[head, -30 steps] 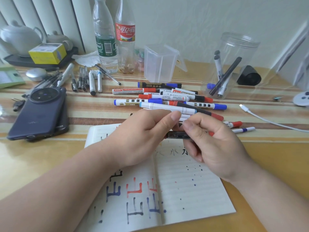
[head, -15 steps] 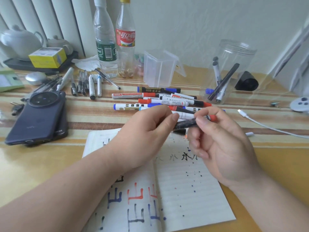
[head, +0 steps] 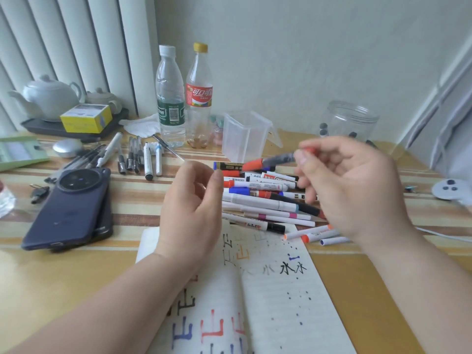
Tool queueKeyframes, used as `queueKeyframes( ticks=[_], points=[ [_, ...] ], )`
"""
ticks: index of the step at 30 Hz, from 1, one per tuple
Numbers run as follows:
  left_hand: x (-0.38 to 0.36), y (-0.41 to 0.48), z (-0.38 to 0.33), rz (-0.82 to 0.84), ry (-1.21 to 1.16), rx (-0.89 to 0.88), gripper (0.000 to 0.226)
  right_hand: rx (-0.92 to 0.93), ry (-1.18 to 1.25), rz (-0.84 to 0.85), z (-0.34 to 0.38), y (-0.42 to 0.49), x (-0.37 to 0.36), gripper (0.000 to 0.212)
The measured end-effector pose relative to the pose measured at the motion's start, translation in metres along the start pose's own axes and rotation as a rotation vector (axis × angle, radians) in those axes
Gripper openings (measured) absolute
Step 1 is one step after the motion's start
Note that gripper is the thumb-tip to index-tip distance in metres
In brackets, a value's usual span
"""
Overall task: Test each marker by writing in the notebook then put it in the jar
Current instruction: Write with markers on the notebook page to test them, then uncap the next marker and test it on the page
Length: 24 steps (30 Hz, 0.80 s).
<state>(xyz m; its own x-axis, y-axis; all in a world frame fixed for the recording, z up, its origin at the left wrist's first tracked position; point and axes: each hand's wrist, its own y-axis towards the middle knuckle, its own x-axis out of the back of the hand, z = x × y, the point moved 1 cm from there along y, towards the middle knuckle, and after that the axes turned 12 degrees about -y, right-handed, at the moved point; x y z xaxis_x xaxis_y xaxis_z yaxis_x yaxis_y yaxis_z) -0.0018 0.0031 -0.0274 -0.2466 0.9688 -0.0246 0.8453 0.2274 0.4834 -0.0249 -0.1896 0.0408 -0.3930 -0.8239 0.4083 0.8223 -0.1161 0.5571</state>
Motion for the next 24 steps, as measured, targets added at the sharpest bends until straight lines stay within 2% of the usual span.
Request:
queueKeyframes(
  ticks=[5, 10, 12, 15, 17, 21, 24],
  points=[
    [-0.005, 0.0, 0.008, 0.072, 0.044, 0.026, 0.019, 0.021, -0.143, -0.177, -0.012, 0.066, -0.028, 0.01],
    [-0.005, 0.0, 0.01, 0.093, 0.062, 0.016, 0.019, -0.104, -0.151, -0.213, -0.025, 0.109, -0.059, 0.01],
    [-0.004, 0.0, 0.012, 0.099, 0.064, 0.014, 0.019, -0.139, -0.142, -0.182, -0.029, 0.118, -0.067, 0.003],
    [-0.004, 0.0, 0.013, 0.104, 0.071, 0.019, 0.02, -0.168, -0.165, -0.129, -0.031, 0.12, -0.072, 0.027],
    [-0.004, 0.0, 0.013, 0.1, 0.079, 0.019, 0.02, -0.154, -0.172, -0.123, -0.028, 0.116, -0.07, 0.03],
    [-0.005, -0.001, 0.012, 0.1, 0.071, 0.027, 0.02, -0.122, -0.223, -0.088, -0.03, 0.093, -0.063, 0.014],
    [-0.004, -0.002, 0.011, 0.101, 0.061, 0.036, 0.02, -0.115, -0.429, 0.133, -0.035, 0.064, -0.053, 0.006]
  ],
)
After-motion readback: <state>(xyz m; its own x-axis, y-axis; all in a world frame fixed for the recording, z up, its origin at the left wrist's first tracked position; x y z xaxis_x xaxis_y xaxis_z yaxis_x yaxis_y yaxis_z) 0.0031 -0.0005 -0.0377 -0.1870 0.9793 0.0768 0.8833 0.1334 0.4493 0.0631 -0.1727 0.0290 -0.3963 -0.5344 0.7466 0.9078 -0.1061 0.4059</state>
